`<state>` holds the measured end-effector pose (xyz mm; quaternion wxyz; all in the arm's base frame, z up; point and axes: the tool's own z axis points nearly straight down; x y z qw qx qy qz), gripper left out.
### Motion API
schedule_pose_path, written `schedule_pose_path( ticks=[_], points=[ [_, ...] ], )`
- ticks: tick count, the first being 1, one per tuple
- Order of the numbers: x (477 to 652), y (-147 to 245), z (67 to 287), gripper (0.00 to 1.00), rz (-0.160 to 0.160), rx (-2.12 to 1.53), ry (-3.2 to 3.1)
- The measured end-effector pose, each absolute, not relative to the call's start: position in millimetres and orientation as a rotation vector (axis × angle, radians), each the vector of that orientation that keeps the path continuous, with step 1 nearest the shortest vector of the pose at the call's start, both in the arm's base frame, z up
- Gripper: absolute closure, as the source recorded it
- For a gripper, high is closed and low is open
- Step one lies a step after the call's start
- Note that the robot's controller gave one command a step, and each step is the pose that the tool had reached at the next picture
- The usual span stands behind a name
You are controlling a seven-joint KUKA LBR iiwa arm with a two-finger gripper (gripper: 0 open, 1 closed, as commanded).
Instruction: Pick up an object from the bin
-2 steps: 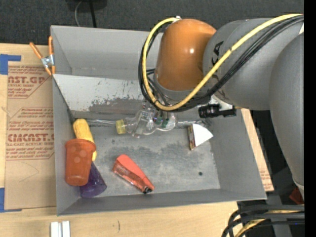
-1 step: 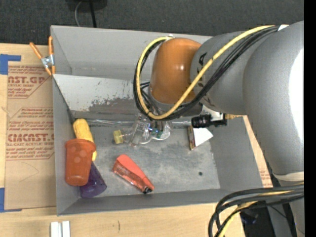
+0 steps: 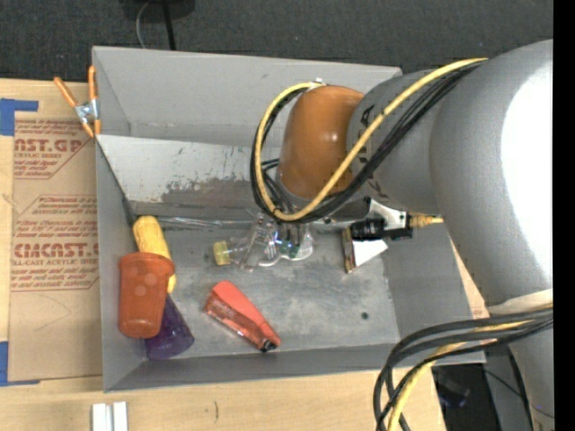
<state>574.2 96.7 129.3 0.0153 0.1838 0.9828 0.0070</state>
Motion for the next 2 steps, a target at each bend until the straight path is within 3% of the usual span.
schedule_pose_path(
  ticks=[1, 2],
  points=[
    [575.6, 87.9, 106.4, 1.00, 0.014, 0.538, 3.069],
    [570.7, 85.0, 215.2, 1.00, 0.022, 0.560, 3.058]
  ],
)
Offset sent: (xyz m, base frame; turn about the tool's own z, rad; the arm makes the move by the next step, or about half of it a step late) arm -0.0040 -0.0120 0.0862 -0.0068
